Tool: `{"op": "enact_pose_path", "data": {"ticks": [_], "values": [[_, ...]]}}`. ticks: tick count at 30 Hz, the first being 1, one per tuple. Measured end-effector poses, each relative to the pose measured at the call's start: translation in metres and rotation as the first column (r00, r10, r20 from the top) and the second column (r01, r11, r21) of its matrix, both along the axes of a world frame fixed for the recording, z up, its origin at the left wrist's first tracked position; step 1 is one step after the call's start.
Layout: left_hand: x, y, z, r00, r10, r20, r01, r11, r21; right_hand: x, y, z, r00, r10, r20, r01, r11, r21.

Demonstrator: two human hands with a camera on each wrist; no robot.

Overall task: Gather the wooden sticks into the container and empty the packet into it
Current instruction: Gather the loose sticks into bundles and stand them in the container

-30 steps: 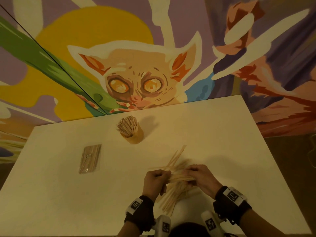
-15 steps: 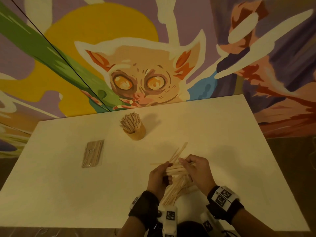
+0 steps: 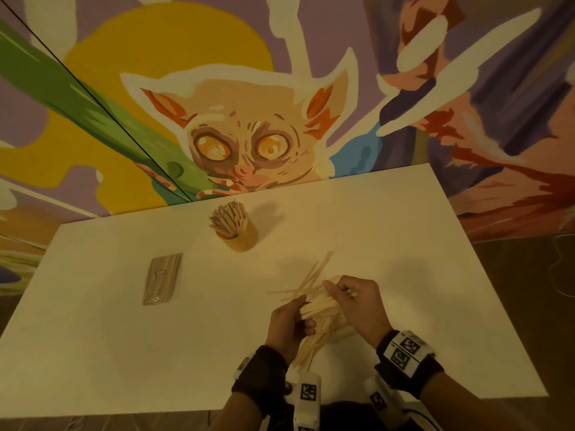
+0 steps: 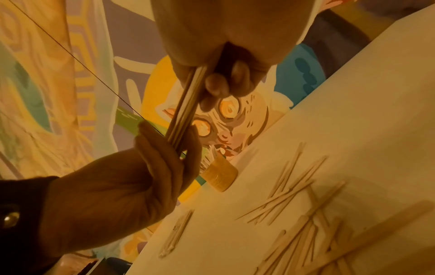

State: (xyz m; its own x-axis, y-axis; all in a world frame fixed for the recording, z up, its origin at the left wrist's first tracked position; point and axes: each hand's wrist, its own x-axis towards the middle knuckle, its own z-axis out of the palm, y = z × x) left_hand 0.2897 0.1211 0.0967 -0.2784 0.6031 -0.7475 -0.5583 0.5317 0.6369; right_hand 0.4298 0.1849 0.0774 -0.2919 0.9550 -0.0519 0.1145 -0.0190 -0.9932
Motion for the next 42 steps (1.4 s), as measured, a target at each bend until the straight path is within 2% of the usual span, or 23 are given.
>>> {"op": "enact_pose_path", "data": {"ticks": [4, 8, 11, 14, 19, 24, 28, 33, 36, 42], "values": [[-0.001, -0.005, 0.001, 0.981, 0.014, -0.195, 0.012, 0.991, 0.131, -0.002, -0.002, 0.001, 0.997, -0.048, -0.06, 0.035, 0.98, -0.198], [-0.003, -0.008, 0.007, 0.926, 0.007, -0.377, 0.083, 0.971, 0.223, -0.004, -0.003, 0.007, 0.984, -0.152, -0.09, 0.09, 0.869, -0.486], [-0.003, -0.008, 0.013, 0.886, -0.001, -0.464, 0.136, 0.956, 0.258, -0.006, -0.004, 0.007, 0.989, -0.125, -0.074, 0.06, 0.816, -0.576], [-0.011, -0.011, 0.016, 0.893, -0.027, -0.449, 0.157, 0.954, 0.256, -0.009, -0.005, 0.007, 0.994, -0.043, -0.098, -0.014, 0.858, -0.514], [-0.033, -0.017, 0.016, 0.969, -0.061, -0.24, 0.11, 0.974, 0.196, -0.025, -0.011, 0.011, 0.995, -0.013, -0.103, -0.026, 0.931, -0.364], [-0.056, -0.026, 0.017, 0.988, -0.103, -0.114, 0.112, 0.991, 0.07, -0.048, -0.021, 0.01, 0.994, 0.08, -0.071, -0.094, 0.968, -0.232], [-0.069, -0.036, 0.014, 0.983, -0.054, -0.176, 0.074, 0.991, 0.11, -0.065, -0.028, 0.016, 0.989, 0.146, -0.012, -0.145, 0.969, -0.2], [-0.092, -0.045, 0.013, 0.953, 0.046, -0.299, 0.017, 0.979, 0.204, -0.087, -0.034, 0.026, 0.992, 0.106, -0.061, -0.121, 0.928, -0.352], [-0.109, -0.048, 0.013, 0.938, 0.042, -0.344, 0.039, 0.973, 0.227, -0.103, -0.038, 0.028, 0.988, 0.146, -0.054, -0.156, 0.912, -0.379], [-0.133, -0.053, 0.004, 0.959, 0.024, -0.282, 0.041, 0.975, 0.22, -0.137, -0.041, 0.019, 0.992, 0.122, -0.016, -0.12, 0.927, -0.355]]}}
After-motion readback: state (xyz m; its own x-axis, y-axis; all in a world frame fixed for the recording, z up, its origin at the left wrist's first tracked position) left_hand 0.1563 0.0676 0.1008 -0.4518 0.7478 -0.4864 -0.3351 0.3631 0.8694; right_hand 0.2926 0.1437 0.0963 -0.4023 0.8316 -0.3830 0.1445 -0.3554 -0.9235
